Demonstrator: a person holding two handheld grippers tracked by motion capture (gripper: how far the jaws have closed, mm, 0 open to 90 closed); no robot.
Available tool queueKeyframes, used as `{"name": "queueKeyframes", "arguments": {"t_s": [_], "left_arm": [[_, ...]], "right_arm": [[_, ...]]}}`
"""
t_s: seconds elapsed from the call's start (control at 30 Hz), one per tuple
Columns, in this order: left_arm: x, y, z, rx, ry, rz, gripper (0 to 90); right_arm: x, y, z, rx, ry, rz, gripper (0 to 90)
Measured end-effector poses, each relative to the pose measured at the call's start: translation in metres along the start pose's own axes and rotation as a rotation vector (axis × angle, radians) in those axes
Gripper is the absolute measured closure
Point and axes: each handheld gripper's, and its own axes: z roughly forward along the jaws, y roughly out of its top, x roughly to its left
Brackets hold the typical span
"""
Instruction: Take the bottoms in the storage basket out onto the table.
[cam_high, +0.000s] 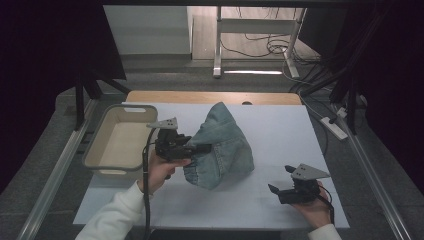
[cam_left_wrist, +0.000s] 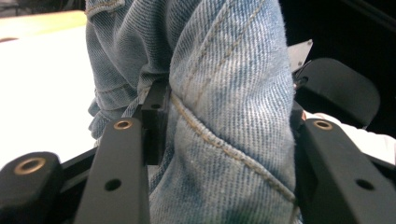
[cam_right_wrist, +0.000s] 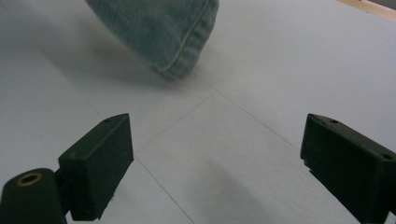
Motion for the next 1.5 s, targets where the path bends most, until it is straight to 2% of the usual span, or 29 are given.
{"name": "queueKeyframes", "arguments": {"t_s": [0.23, 0.77, 0.97, 1.1, 1.27, 1.5], "left_arm": [[0.004, -0.011, 0.016, 0.051, 0.005, -0.017, 53.2], [0.008, -0.041, 0.055, 0.172, 0.035, -0.02, 51.2], [0.011, -0.047, 0.06, 0.198, 0.074, -0.007, 49.7], [0.014, -0.059, 0.072, 0.259, 0.099, -0.003, 48.3], [0.01, -0.06, 0.076, 0.276, 0.107, 0.027, 47.8], [0.014, -0.061, 0.076, 0.273, 0.104, 0.017, 46.3]], "right_arm": [[0.0, 0.0, 0.0, -0.001, -0.001, -0.001, 9.4], [0.001, -0.001, 0.001, 0.005, -0.001, -0.001, 9.4], [0.0, -0.001, 0.0, 0.005, -0.003, 0.0, 9.4], [0.001, -0.001, 0.001, 0.007, -0.002, -0.003, 9.4], [0.001, -0.001, 0.001, 0.008, -0.002, 0.0, 9.4], [0.001, -0.001, 0.002, 0.011, 0.002, -0.003, 9.4]]}}
